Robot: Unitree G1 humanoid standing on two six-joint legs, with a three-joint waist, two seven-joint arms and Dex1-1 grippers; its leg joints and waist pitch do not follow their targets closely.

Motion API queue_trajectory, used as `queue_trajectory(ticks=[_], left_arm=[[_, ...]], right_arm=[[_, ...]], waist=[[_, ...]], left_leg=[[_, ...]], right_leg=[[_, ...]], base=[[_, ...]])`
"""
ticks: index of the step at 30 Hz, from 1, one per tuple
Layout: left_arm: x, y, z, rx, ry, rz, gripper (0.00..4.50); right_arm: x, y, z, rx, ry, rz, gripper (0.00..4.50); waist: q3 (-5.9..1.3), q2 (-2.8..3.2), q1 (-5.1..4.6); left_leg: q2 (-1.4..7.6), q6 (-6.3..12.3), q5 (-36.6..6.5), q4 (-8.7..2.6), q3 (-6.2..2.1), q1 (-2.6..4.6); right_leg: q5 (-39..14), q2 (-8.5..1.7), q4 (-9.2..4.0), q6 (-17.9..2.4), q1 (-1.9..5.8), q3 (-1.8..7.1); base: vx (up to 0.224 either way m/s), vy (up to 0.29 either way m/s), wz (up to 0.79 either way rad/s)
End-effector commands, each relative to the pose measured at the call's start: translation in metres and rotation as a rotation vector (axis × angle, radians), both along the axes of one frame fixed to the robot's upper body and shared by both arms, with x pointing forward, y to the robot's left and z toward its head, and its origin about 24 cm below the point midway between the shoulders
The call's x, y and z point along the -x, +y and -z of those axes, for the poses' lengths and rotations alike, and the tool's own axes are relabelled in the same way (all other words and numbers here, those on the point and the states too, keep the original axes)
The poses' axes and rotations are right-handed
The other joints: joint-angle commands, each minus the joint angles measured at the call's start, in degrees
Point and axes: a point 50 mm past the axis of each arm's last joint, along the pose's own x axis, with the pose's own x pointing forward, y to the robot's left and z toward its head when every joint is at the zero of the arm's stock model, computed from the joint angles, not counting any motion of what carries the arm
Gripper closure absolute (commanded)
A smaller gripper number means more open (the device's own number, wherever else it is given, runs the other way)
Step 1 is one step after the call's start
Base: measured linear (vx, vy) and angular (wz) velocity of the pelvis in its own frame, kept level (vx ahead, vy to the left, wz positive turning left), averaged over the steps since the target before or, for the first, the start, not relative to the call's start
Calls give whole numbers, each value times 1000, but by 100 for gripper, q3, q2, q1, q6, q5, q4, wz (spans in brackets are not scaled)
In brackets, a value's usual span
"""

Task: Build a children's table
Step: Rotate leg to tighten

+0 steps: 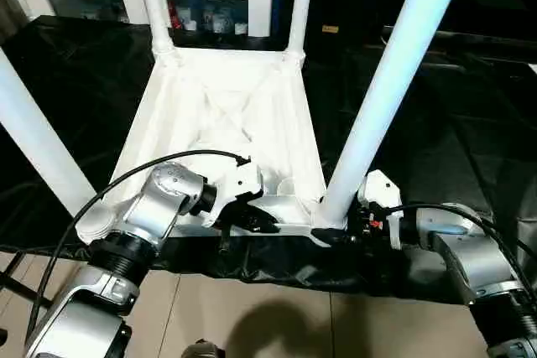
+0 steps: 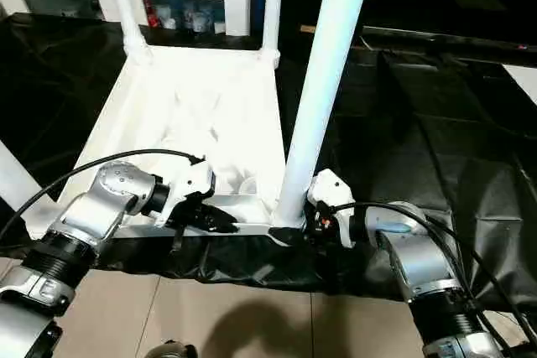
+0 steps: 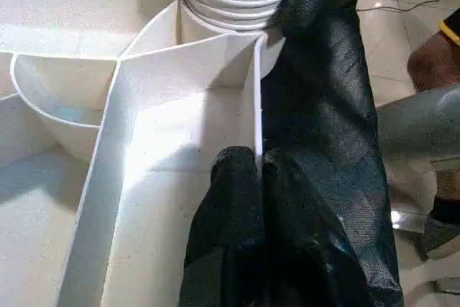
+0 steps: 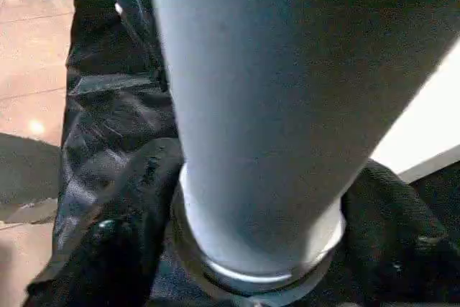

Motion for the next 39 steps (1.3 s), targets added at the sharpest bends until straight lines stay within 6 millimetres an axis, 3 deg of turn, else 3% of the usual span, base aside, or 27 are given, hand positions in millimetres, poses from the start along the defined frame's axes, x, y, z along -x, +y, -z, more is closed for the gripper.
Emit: queue_trajectory(ticks=[1,8,12,15,19,23,24,27,29,30,34,39], left_arm=[[6,-26,-3,37,3,127,450],[4,-25,0,47,-5,82,450],[-4,-32,-2,87,-62,-55,450],[-5,-39,-2,109,-85,-132,450],[0,-52,1,133,-102,-221,450],[7,-70,5,160,-118,-320,450],[10,-77,7,167,-118,-331,450],[16,-85,10,170,-107,-302,450],[19,-86,10,170,-99,-285,450],[20,-85,10,168,-97,-264,450],[21,-79,7,173,-89,-235,450],[17,-63,4,145,-82,-150,450]], right_arm=[[5,26,1,-31,24,-148,153],[6,30,5,-57,31,-120,177],[0,34,11,-89,-1,60,178],[-7,38,16,-107,-14,237,178],[-8,52,21,-159,-3,410,178],[-13,70,19,-185,-38,606,178],[-13,73,18,-197,-45,641,109],[-11,75,14,-210,-57,634,103],[-10,73,13,-216,-50,628,72],[-11,70,11,-207,-64,617,62],[-11,62,8,-178,-92,558,37],[-4,45,5,-116,-87,313,37]], waist=[[-336,-57,-5],[-325,-53,-4],[-283,-63,-22],[-246,-53,-60],[-186,-24,-146],[-171,-48,-232],[-168,-95,-252],[-165,-76,-259],[-171,-68,-263],[-191,-47,-259],[-197,-33,-258],[-212,-39,-236]], left_leg=[[314,474,-1019,-314,-139,87],[313,421,-1121,-321,-141,90],[310,313,-1339,-352,-150,97],[307,100,-1721,-398,-185,125],[321,-6,-1922,-454,-217,94],[315,-60,-2005,-476,-228,91],[301,-35,-2026,-465,-215,105],[286,92,-1871,-454,-199,92],[289,159,-1721,-455,-191,86],[291,208,-1592,-449,-178,94],[289,304,-1412,-432,-167,79],[283,440,-1235,-401,-156,61]], right_leg=[[-717,-419,-408,-1361,223,334],[-899,-424,-433,-1317,216,336],[-1278,-434,-483,-1232,190,340],[-2052,-454,-574,-1005,157,334],[-2129,-448,-589,-926,123,344],[-2253,-431,-609,-813,105,352],[-2307,-423,-629,-773,92,357],[-2157,-412,-635,-723,93,382],[-1874,-391,-610,-739,101,387],[-1562,-386,-588,-818,111,390],[-1243,-383,-563,-947,144,379],[-1021,-384,-535,-1056,180,372]], base=[[0,0,0],[0,0,0],[0,0,0],[0,0,0],[0,0,0],[0,0,0],[0,0,0],[0,0,0],[0,0,0],[0,0,0],[0,0,0],[0,0,0]])
